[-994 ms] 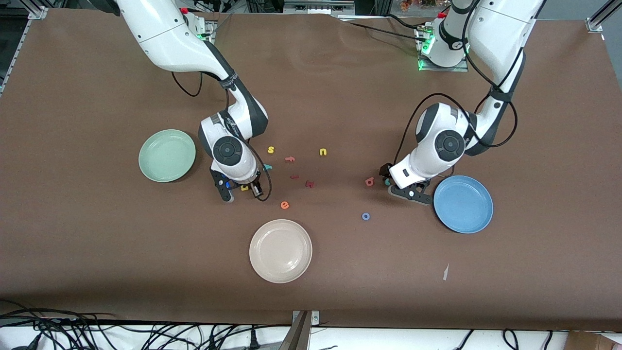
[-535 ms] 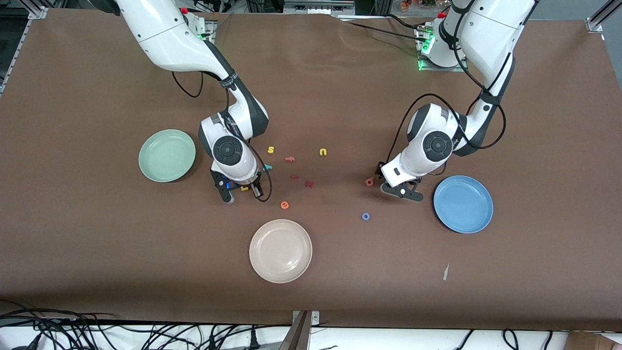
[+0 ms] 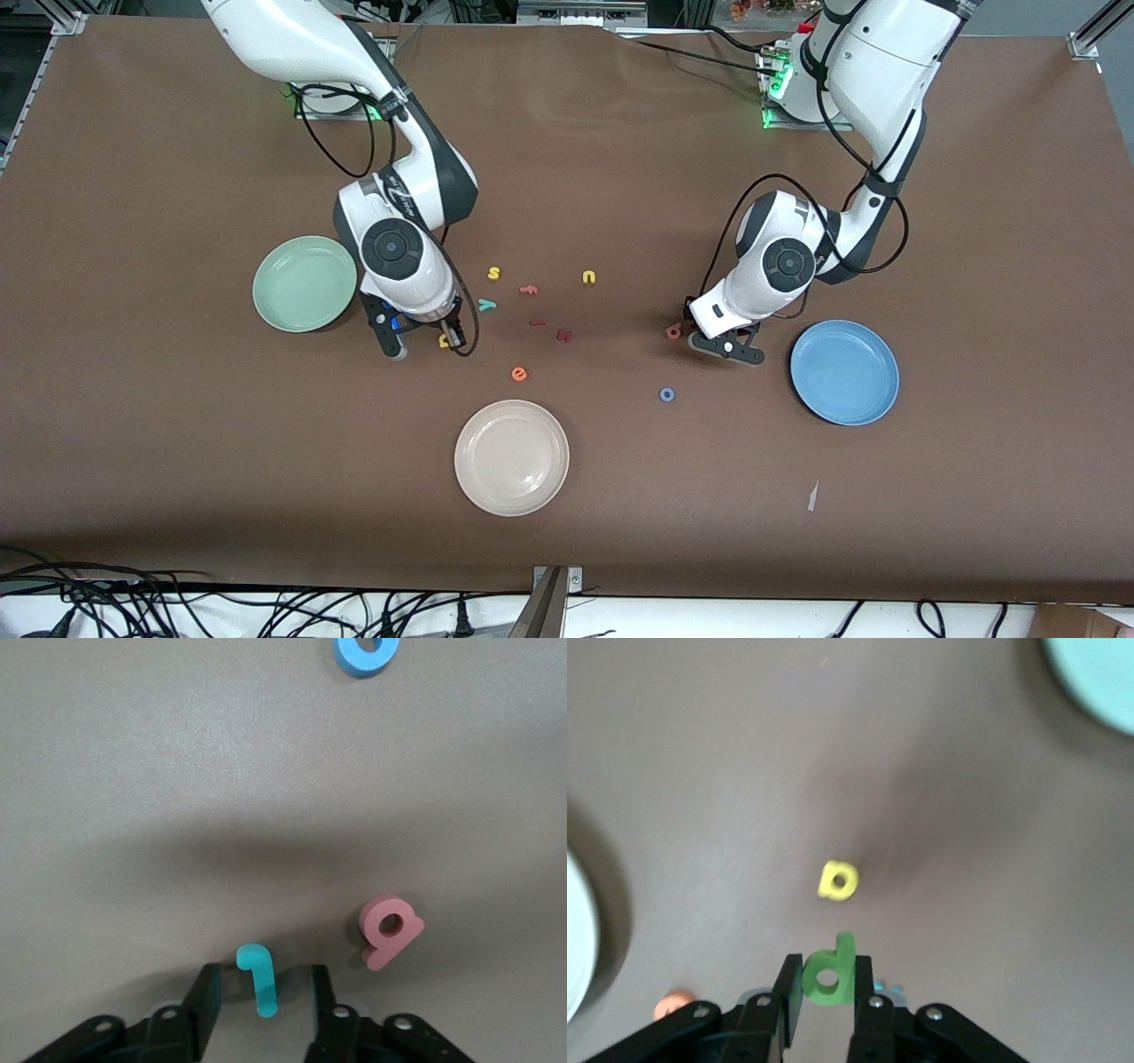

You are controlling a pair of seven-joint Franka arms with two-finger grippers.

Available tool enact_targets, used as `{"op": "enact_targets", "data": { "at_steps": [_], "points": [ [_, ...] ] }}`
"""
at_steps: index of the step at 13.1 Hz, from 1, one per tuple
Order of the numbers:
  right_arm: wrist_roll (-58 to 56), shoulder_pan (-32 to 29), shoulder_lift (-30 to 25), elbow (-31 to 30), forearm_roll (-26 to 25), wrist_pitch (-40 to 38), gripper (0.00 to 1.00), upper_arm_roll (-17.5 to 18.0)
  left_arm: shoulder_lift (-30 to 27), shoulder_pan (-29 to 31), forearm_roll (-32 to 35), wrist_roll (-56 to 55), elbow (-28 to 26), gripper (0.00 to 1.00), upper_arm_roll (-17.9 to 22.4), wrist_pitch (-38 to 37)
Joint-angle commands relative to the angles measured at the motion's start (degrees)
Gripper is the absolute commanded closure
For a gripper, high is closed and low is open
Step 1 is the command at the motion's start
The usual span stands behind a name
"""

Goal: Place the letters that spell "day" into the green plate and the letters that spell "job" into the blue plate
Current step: 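Place the d on the green plate while the left places the 1 on blue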

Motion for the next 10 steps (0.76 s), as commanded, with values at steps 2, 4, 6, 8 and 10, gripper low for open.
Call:
{"op": "enact_targets", "data": {
  "at_steps": [2, 4, 6, 8, 10],
  "points": [
    [-16.4, 0.0, -11.6, -15.6, -0.2, 0.9, 1.0, -7.4, -0.3, -0.8, -1.7, 0.2, -0.4, 0.71, 0.4, 0.9],
    [-25.6, 0.0, -14.7, -20.6, -0.1, 1.2, 1.0, -11.4, -0.2, -0.8, -1.6, 0.3, -0.4, 0.95, 0.4, 0.9],
    [-36.1, 0.0, -17.6, -25.7, -0.1, 2.9, 1.0, -16.0, -0.4, -0.8, -1.5, 0.3, -0.4, 1.0, 0.4, 0.6],
    [-45.9, 0.0, -20.4, -32.2, 0.1, 7.7, 1.0, -20.4, -4.2, 0.1, -1.0, 1.1, -0.4, 1.0, 0.8, -2.0],
    [-49.4, 0.0, -20.5, -35.6, 0.2, 11.2, 1.0, -22.1, -9.5, 3.8, 0.3, 2.1, -0.3, 1.0, 1.0, -7.0]
  ]
}}
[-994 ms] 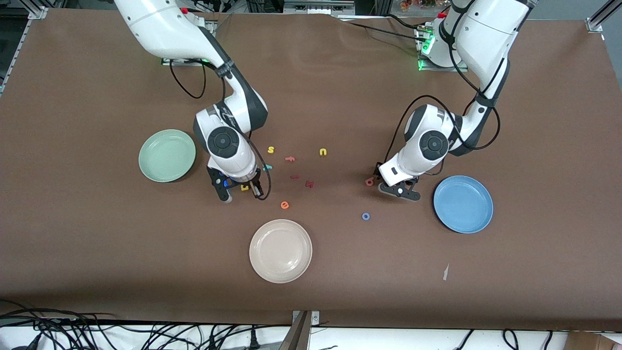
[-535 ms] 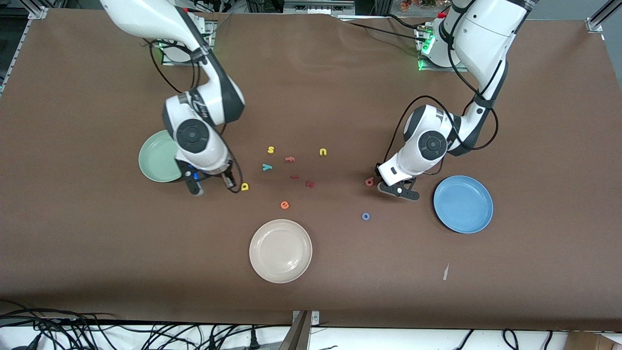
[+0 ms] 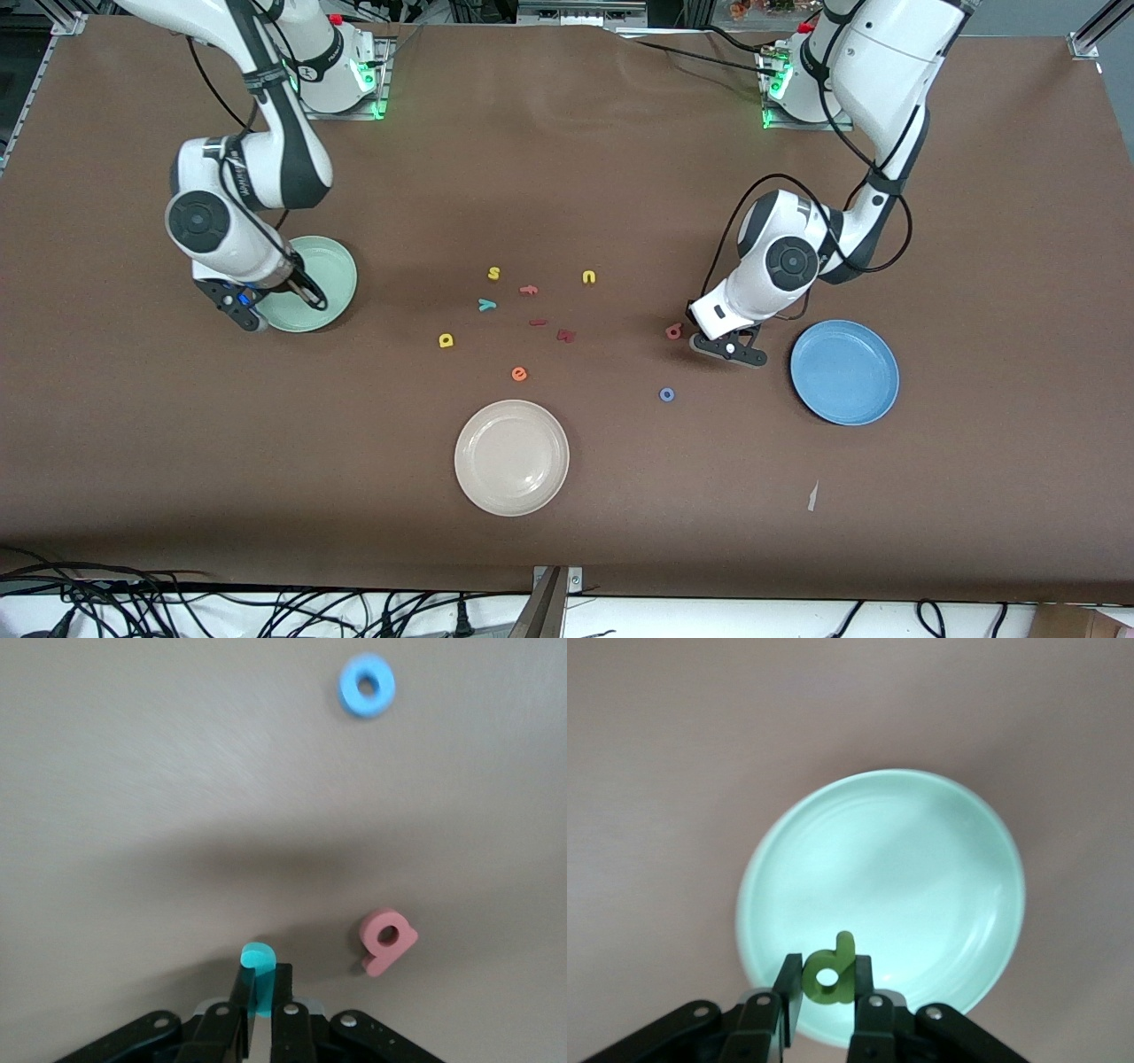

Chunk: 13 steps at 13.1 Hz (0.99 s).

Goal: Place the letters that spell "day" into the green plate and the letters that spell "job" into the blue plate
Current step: 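Place the d on the green plate while the left places the 1 on blue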

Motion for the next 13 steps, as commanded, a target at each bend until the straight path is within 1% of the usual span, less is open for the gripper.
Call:
{"op": "enact_targets", "data": {
  "at_steps": [1, 2, 3, 4, 5, 6, 7, 8, 9, 10, 11, 12, 13],
  "points": [
    [-3.8, 0.5, -2.9, -7.7, 0.1, 7.1, 1.0, -1.3, -8.4, 5.8, 2.0, 4.0, -1.1, 1.0, 0.3, -6.2],
    [-4.0, 0.5, -2.6, -11.0, 0.1, 13.6, 1.0, -1.3, -9.0, 9.2, 3.4, 7.8, -1.1, 1.0, 0.2, -6.3],
    [-4.4, 0.5, -2.0, -12.9, 0.0, 18.4, 1.0, -1.3, -8.9, 11.8, 3.4, 12.4, -1.0, 1.0, 0.3, -6.3],
    [-4.7, 0.4, -1.8, -12.9, 0.1, 18.4, 0.93, -1.3, -8.7, 14.0, 3.4, 17.9, -1.1, 1.0, 0.3, -6.3],
    [-4.6, 0.4, -1.8, -12.9, 0.1, 18.3, 0.74, -1.3, -7.9, 15.6, 3.3, 21.4, -1.0, 0.96, 0.5, -6.2],
    [-4.2, 0.4, -1.7, -12.9, 0.1, 18.3, 0.39, -1.3, -7.1, 16.3, 3.2, 22.0, -1.0, 0.79, 0.5, -5.8],
    [-4.3, 0.4, -2.4, -12.6, 0.1, 17.5, 0.0, -1.3, -6.7, 16.3, 3.2, 22.0, -0.9, 0.72, 0.5, -5.6],
    [-4.6, 0.5, -3.9, -11.4, 0.0, 13.9, 0.0, -0.7, -6.6, 16.3, 2.9, 22.0, -0.9, 0.43, 0.5, -5.6],
    [-4.7, 0.8, -4.6, -9.3, 0.0, 9.1, 0.0, -0.5, -6.4, 16.2, 2.6, 21.6, -0.9, 0.28, 0.4, -5.6],
    [-4.6, 0.8, -4.6, -6.8, 0.0, 4.9, 0.0, -0.1, -6.4, 15.9, 2.5, 21.3, -0.9, 0.25, 0.4, -5.5],
    [-4.7, 0.9, -4.4, -5.2, 0.0, 3.1, 0.0, 0.4, -6.4, 15.4, 2.4, 21.2, -0.7, 0.25, 0.3, -5.5],
    [-4.7, 0.9, -4.2, -4.1, -0.1, 3.1, 0.0, 1.7, -6.3, 14.2, 2.0, 20.8, -0.7, 0.26, 0.3, -5.5],
    [-4.6, 0.9, -3.9, -2.3, 0.0, 3.0, 0.0, 3.5, -6.4, 12.3, -0.6, 19.5, -0.5, 0.29, 0.3, -5.5]
  ]
}}
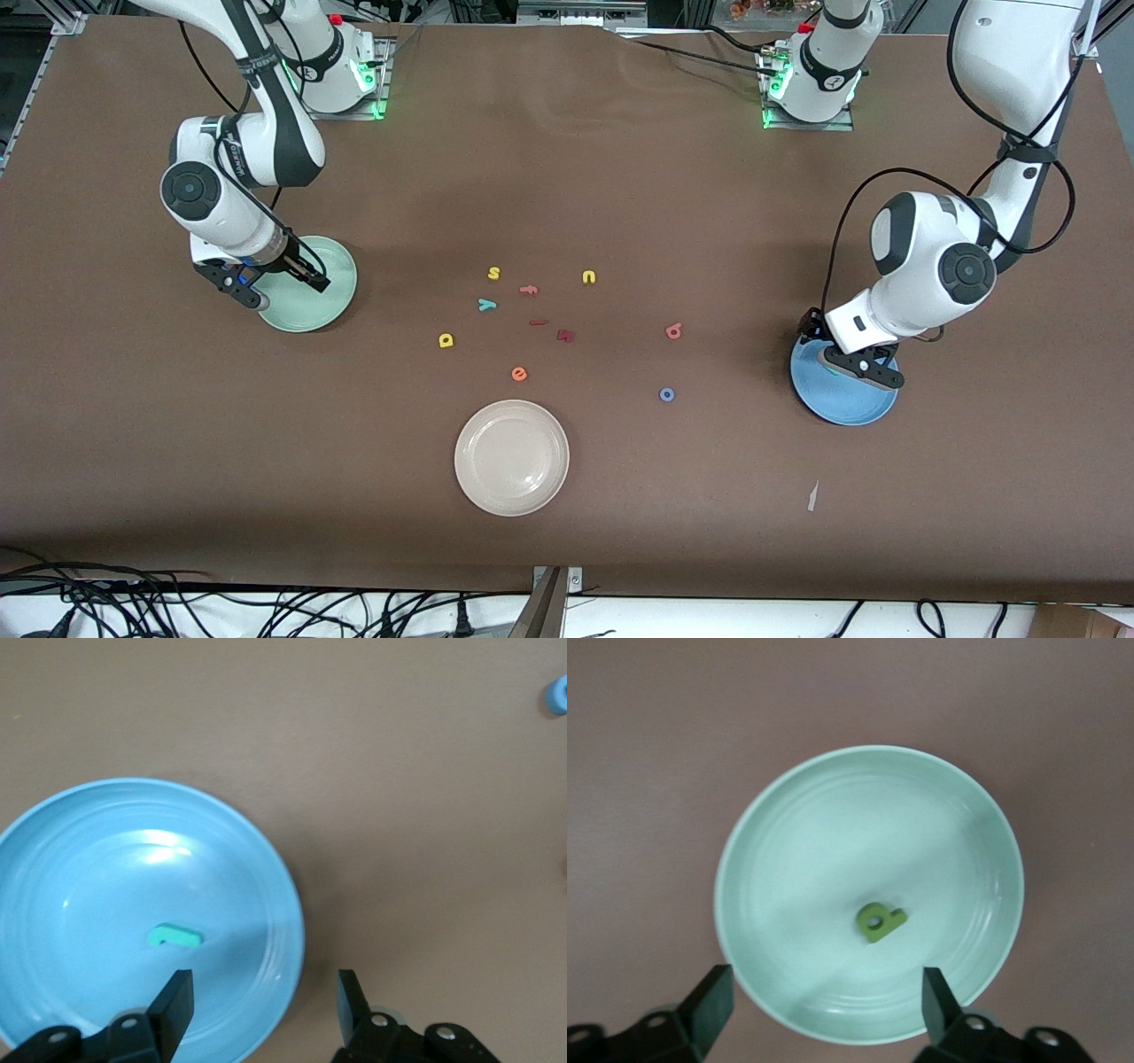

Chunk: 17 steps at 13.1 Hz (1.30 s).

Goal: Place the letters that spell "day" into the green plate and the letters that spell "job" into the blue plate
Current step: 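Reach the right gripper to the yellow a while the left reaches the pink 9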

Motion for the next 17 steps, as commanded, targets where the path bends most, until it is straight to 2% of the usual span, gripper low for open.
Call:
{"op": "enact_targets", "data": {
  "at_steps": [1, 3, 5, 8, 10, 11, 12, 14, 16, 17],
  "points": [
    [-0.4, 0.2, 0.9, 4.6, 0.2, -1.6, 0.0, 4.2, -0.2, -5.3, -5.4, -3.9, 0.5, 0.29, 0.2, 0.4],
    [-0.4, 0.6, 4.5, 9.4, 0.5, -1.8, 0.0, 7.9, 0.4, -10.3, -6.8, -12.7, 0.5, 0.28, 0.1, 0.5],
    [0.3, 1.0, 8.1, 15.6, 0.6, -3.0, 0.0, 10.0, 1.8, -14.0, -6.8, -19.4, 0.5, 0.28, 0.0, 4.0],
    [0.0, 0.4, 13.5, 23.5, 0.5, -4.3, 0.0, 9.6, 5.3, -18.0, -6.8, -23.3, 3.3, 0.29, 0.0, 5.5],
    [0.2, -2.1, 14.3, 24.5, 0.6, -6.8, 0.0, 9.6, 6.9, -20.0, -6.4, -23.3, 4.1, 0.29, 0.0, 7.8],
    [1.6, -1.9, 15.0, 24.8, 2.5, -7.2, 0.0, 9.7, 7.8, -21.0, -6.2, -23.3, 4.1, 0.29, 0.1, 8.8],
    [4.7, -1.8, 15.7, 24.8, 7.6, -6.8, 0.0, 9.7, 8.6, -22.0, -6.1, -23.2, 4.3, 0.29, 0.1, 8.8],
    [5.9, -1.7, 18.3, 26.1, 18.3, -6.5, 0.01, 9.7, 10.0, -22.4, -5.4, -22.5, 4.3, 0.38, 0.1, 10.5],
    [6.5, -1.4, 21.3, 27.6, 23.1, -6.2, 0.01, 10.2, 10.8, -22.5, -0.5, -22.5, 4.2, 0.4, 0.1, 11.9],
    [6.6, -0.8, 22.5, 27.7, 23.7, -4.3, 0.05, 10.6, 10.9, -22.5, 0.1, -22.6, 4.2, 0.4, 0.1, 11.9]
  ]
}}
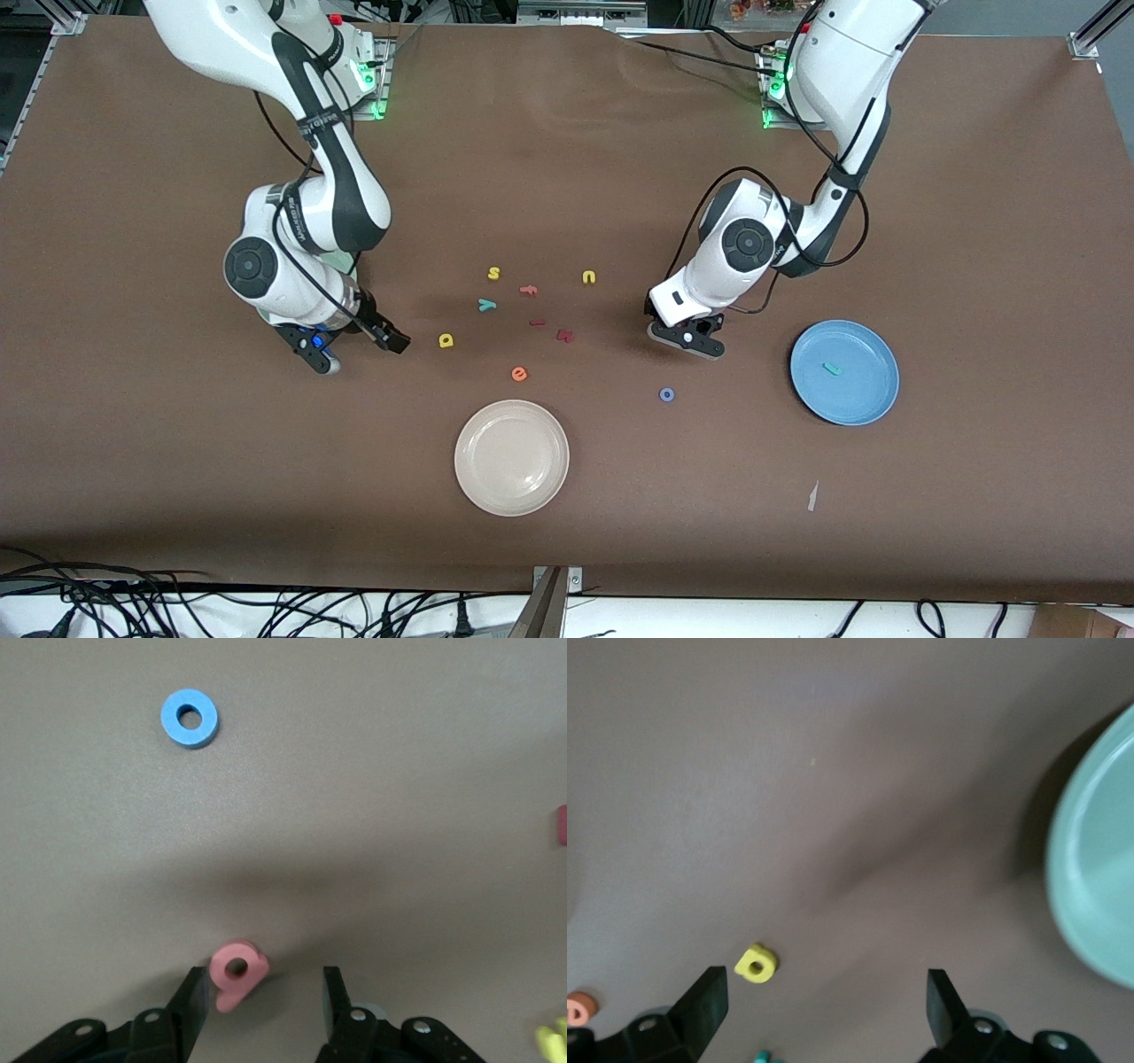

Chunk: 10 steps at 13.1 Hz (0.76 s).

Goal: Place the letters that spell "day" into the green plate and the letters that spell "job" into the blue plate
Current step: 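Reach the right gripper to the yellow a while the left reaches the pink 9, then grasp the yellow a with the right gripper while the left grasps the 9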

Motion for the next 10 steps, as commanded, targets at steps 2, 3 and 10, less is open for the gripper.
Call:
{"op": "enact_targets", "data": {
  "at_steps": [2, 3, 10],
  "points": [
    [4.2, 3.4, 5.8, 2.9, 2.4, 5.7, 0.08, 0.6, 1.0, -0.4, 2.4, 0.7, 1.1, 0.38, 0.7, 0.3],
    [6.2, 4.5, 6.6, 2.9, 2.4, 8.4, 0.08, 0.6, 1.0, -0.4, 2.4, 0.7, 1.0, 0.37, 0.8, 0.4],
    [9.5, 7.2, 10.9, 4.5, 1.7, 12.5, 0.15, 0.5, 1.6, -0.4, 2.5, 0.8, 0.4, 0.43, 1.0, 2.3]
  ]
}}
